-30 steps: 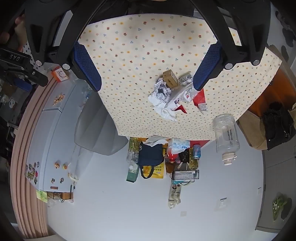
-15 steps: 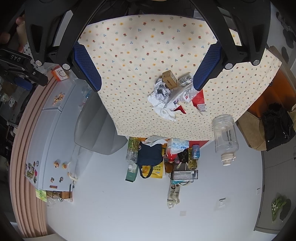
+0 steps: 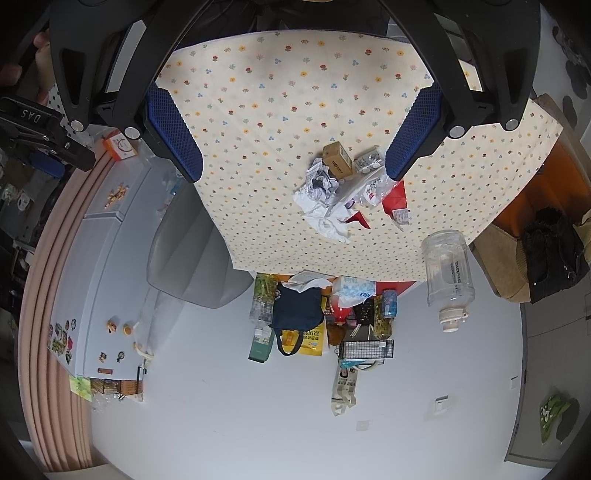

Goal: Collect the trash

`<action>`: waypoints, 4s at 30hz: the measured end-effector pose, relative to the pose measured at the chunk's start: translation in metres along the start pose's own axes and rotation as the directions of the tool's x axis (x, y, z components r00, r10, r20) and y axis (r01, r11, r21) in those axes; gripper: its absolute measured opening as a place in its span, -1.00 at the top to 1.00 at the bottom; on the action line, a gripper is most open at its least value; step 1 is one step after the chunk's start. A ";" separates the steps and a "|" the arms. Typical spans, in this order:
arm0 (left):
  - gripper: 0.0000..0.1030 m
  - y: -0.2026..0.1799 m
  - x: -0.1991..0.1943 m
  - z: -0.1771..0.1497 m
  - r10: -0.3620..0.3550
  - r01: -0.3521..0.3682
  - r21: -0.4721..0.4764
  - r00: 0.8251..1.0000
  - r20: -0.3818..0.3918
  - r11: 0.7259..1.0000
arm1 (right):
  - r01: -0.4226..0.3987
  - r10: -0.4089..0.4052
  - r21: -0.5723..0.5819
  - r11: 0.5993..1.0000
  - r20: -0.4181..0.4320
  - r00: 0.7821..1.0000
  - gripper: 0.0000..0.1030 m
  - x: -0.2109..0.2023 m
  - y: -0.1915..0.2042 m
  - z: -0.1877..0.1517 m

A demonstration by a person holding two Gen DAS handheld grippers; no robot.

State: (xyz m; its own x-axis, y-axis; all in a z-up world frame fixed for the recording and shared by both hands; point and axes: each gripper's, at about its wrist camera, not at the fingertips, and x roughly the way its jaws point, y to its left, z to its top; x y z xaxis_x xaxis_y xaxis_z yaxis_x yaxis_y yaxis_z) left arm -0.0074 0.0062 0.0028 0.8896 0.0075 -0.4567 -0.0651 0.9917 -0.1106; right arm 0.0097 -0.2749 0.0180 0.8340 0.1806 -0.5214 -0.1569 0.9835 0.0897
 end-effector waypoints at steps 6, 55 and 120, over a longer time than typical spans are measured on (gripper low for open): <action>-0.91 0.000 0.001 -0.001 0.001 -0.001 -0.002 1.000 0.000 1.000 | -0.001 0.001 0.000 1.000 0.002 1.000 -0.85 0.000 0.001 -0.001; -0.91 0.095 0.035 -0.012 0.112 -0.120 -0.157 0.992 -0.056 0.980 | -0.272 0.260 -0.107 0.956 -0.110 0.959 -0.85 0.073 0.051 0.008; 0.89 0.049 0.200 0.000 0.062 -0.034 0.110 0.963 -0.262 0.993 | -0.313 0.331 0.109 0.944 -0.251 0.910 0.87 0.173 0.020 0.000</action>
State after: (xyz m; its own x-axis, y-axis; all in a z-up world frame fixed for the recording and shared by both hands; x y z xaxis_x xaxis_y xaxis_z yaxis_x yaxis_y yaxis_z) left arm 0.1672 0.0560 -0.0940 0.7345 0.0356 -0.6777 -0.0453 0.9990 0.0033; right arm 0.1508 -0.2241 -0.0699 0.5740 0.4877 -0.6577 -0.3512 0.8723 0.3403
